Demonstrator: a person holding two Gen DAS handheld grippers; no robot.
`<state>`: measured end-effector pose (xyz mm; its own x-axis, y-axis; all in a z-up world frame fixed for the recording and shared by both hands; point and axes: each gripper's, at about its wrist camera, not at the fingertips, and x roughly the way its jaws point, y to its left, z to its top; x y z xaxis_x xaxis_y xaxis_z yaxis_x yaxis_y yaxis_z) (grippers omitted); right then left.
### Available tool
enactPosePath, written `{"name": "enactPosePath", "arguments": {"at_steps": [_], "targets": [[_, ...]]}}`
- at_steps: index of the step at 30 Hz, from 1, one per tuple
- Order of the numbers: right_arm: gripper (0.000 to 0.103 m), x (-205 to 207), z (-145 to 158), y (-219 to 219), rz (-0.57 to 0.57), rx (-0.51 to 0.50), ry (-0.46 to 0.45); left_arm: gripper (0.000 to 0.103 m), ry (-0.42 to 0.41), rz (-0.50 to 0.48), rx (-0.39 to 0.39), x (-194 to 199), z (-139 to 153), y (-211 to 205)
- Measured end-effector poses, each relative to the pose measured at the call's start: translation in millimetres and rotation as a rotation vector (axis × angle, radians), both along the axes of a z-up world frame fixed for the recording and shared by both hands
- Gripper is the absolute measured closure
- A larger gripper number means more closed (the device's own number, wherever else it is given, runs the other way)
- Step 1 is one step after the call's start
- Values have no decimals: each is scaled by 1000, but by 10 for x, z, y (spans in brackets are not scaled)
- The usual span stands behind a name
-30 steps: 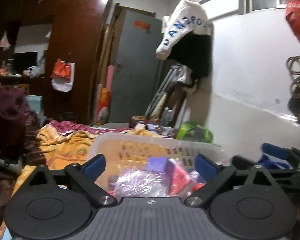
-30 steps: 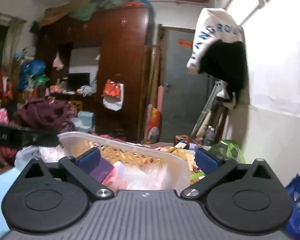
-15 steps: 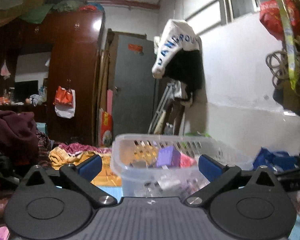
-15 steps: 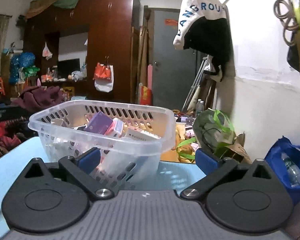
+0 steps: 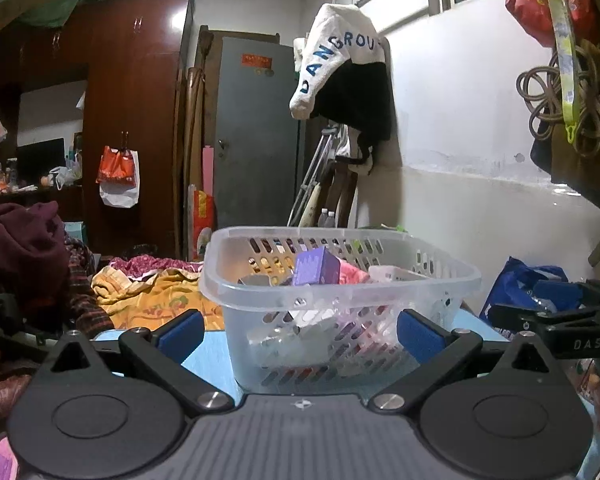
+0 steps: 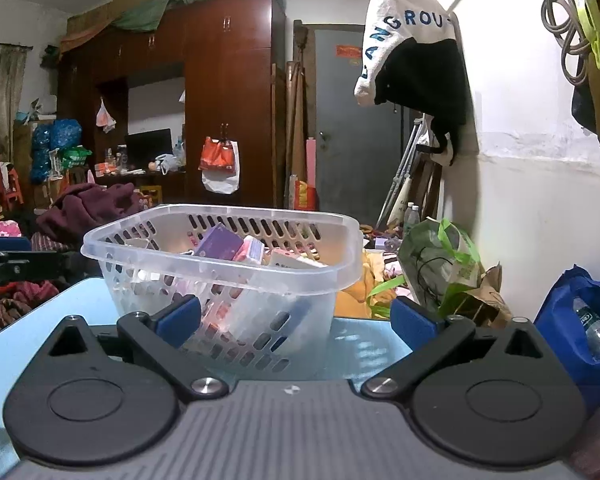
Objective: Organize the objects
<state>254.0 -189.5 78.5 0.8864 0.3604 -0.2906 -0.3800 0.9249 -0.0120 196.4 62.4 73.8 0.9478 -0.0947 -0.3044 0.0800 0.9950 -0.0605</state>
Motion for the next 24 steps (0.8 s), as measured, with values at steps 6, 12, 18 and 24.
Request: {"name": "enactPosePath", "arguments": {"at_steps": [6,12,18,24], "targets": [[0,-32,-2,5,14,-3,-10,0,7,-7,-6,-2,-75,-27],[0,-76,0,-17,14,4,-20,0,11,-7,-12,-10,-103,-52],[0,-111,36,-84,27,57,-39,0,14,-3,-4,-27,-108,-82],[0,-114,45,-99,31,57,-37,0,5,7,-2,-49,-90,-105]]}}
